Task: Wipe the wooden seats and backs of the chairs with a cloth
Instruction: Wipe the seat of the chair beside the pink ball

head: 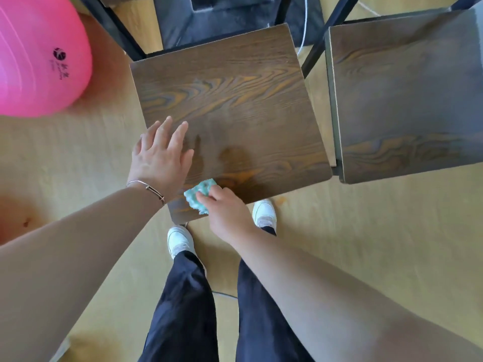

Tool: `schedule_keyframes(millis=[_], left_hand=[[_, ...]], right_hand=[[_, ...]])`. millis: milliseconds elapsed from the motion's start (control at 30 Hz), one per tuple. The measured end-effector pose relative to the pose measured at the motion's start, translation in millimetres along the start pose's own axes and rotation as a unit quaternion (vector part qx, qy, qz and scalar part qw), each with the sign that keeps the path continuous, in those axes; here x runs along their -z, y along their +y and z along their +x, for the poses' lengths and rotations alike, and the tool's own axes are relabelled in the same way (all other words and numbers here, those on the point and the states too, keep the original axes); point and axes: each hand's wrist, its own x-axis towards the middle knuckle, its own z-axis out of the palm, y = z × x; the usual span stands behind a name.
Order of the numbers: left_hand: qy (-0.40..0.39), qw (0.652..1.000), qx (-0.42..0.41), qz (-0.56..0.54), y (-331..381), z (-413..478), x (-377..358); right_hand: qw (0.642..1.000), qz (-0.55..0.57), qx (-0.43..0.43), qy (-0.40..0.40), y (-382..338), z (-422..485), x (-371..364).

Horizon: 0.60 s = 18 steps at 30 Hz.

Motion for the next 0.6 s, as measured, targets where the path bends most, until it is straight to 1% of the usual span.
schedule_keyframes(millis=[67,133,200,333,433,500,600], left_hand=[[-0.006,1.000,-0.010,0.018,-10,-7,1],[-0.015,0.999,-0.012,0.033,-15,-13,2],[-0.020,0.999,-0.012,0.042,-15,-17,3],[-0.026,0.998,-0.029,0.051,-6,-23,3],[-0.035,0.998,-0.035,0.042,3,-28,0],[-0.041,0.998,-0.039,0.036,7,-30,-2],[-0.045,0.997,-0.051,0.039,5,-31,-5]], right_hand=[[1.000,0.006,-0.007,-0.015,-12,1,-8],[1.000,0.014,-0.009,-0.007,-10,-1,-5],[0.999,0.027,-0.015,0.037,3,-8,7],[0.984,0.039,-0.060,0.163,61,-36,61],[0.968,0.001,-0.112,0.223,114,-56,98],[0.957,-0.025,-0.167,0.236,143,-65,113],[0.951,-0.038,-0.223,0.210,167,-64,112]])
